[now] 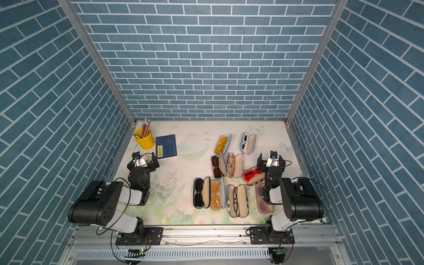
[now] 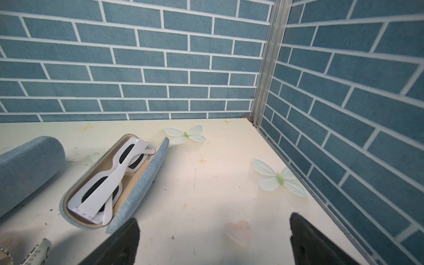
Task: Close the glasses case
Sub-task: Move the glasses case to the center of the board.
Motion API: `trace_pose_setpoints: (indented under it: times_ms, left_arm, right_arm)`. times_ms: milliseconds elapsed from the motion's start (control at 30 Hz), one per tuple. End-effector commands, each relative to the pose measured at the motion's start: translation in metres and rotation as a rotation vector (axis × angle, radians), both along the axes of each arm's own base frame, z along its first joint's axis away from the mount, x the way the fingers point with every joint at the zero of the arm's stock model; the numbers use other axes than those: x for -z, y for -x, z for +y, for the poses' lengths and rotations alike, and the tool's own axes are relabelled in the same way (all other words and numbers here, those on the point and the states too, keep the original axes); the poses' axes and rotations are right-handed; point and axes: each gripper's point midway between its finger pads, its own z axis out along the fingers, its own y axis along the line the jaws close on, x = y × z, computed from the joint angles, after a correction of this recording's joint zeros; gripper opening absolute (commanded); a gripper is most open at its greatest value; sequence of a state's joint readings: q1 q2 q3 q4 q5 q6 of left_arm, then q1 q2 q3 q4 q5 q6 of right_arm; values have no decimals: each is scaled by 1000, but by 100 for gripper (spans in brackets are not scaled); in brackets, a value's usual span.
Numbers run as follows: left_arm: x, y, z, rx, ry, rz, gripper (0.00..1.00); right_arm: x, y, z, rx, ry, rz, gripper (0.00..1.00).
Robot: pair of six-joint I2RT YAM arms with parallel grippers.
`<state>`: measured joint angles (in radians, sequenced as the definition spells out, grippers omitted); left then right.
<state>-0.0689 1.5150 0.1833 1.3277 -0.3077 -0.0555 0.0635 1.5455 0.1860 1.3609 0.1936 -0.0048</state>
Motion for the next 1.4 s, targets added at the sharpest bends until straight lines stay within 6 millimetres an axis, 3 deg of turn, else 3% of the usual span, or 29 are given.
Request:
trace_pose_setpoints:
  times_ms: [0,667,733,867,967,1033,1100,1200,1367]
  left_arm:
    - [-1,-4,-3,14,-5,1,100]
    - [-1,-4,-3,15,-7,0,100]
    - [-9,-8,-4,1,-17,23,100]
    - [-61,4,-4,-67,50,-56,100]
    - [-90,3,-16,-25,205,-44,100]
    - [-100,2,-29,15,313,-12,100]
    - [-109,-1,-54,110,402,24,100]
    - [-98,2,-94,226,481,141,100]
    - [-50,24,-159,364,514,400,100]
  right_arm:
    - [-3,0,2,-8,-9,-10,99]
    - [-4,1,-1,6,-7,-13,99]
    - [-8,5,-6,39,-26,-18,99]
    - [-45,19,-12,129,2,-94,99]
    - [-80,39,-22,182,-27,-187,99]
    - [-86,43,-28,219,-86,-149,99]
    - [-100,48,-23,191,-151,-152,99]
    - [-122,54,-5,84,-260,-150,99]
    - [-147,67,35,-128,-357,-90,99]
